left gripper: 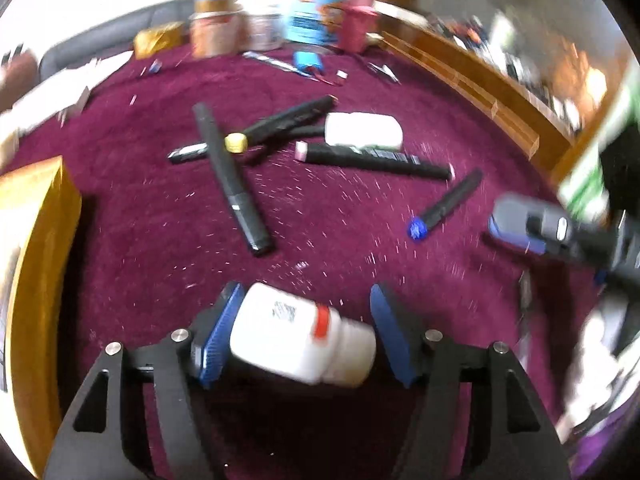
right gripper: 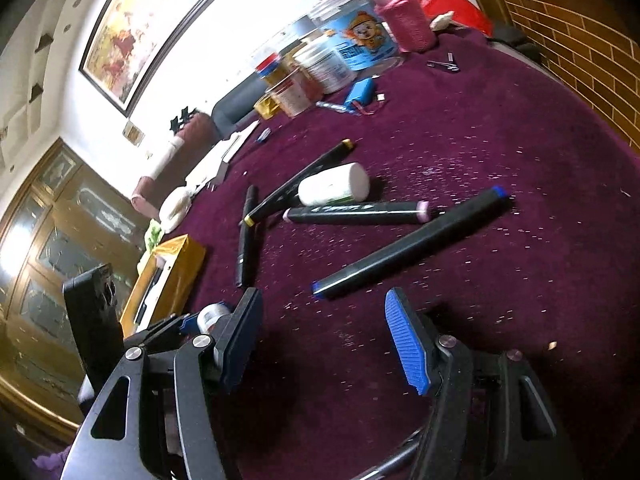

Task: Organize rigid objects
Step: 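Grasp the red-labelled white bottle with the left tool and lift it, then carry the bottle to the tray with the left tool while the right tool grasps a black marker, then release bottle and marker into the tray while both tools open and withdraw, then grasp the blue-capped black marker with the right tool while the left tool reaches the pink-capped marker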

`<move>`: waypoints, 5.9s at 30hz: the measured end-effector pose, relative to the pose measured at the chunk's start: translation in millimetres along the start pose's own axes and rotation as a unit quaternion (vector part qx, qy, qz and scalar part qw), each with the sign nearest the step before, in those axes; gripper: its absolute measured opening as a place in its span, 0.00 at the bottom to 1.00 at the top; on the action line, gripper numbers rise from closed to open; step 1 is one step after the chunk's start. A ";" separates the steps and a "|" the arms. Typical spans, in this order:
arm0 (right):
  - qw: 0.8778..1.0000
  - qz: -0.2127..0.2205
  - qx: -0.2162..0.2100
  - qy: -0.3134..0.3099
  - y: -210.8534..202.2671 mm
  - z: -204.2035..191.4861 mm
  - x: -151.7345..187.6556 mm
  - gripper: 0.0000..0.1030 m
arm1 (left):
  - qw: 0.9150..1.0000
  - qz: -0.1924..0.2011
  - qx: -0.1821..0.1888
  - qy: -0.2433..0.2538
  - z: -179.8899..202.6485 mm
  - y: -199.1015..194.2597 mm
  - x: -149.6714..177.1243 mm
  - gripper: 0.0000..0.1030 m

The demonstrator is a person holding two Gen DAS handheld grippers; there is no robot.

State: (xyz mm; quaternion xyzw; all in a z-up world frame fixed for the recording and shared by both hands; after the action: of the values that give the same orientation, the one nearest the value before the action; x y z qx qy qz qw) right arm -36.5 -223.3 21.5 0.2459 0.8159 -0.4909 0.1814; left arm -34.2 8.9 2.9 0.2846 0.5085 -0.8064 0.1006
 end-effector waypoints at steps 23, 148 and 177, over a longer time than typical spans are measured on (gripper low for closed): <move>0.992 -0.050 0.045 -0.103 101.7 -129.8 -31.5 0.56 | 0.979 0.133 0.110 -0.105 -83.5 -143.1 24.4 0.56; 0.995 -0.075 0.031 -0.051 57.9 -53.4 16.3 0.15 | 0.991 0.000 0.100 -0.091 -30.5 -82.8 24.3 0.72; 0.989 -0.139 0.043 -0.033 117.3 -115.1 -24.0 0.11 | 0.986 0.012 0.118 -0.113 -55.7 -93.7 34.4 0.72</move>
State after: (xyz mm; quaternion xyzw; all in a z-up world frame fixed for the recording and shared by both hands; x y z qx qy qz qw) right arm 44.6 -79.7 2.9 0.1213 0.8139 -0.5538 0.1273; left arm -84.8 105.5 37.2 0.2071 0.3913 -0.8868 0.1326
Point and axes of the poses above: each gripper's, at about its wrist camera, not at the fingertips, and y roughly the way its jaws point, z to its right, x to its underside, the point moved 1 cm from there along y, roughly the way its jaws point, and after that the axes turned 9 degrees about x, right-handed, at the moved point
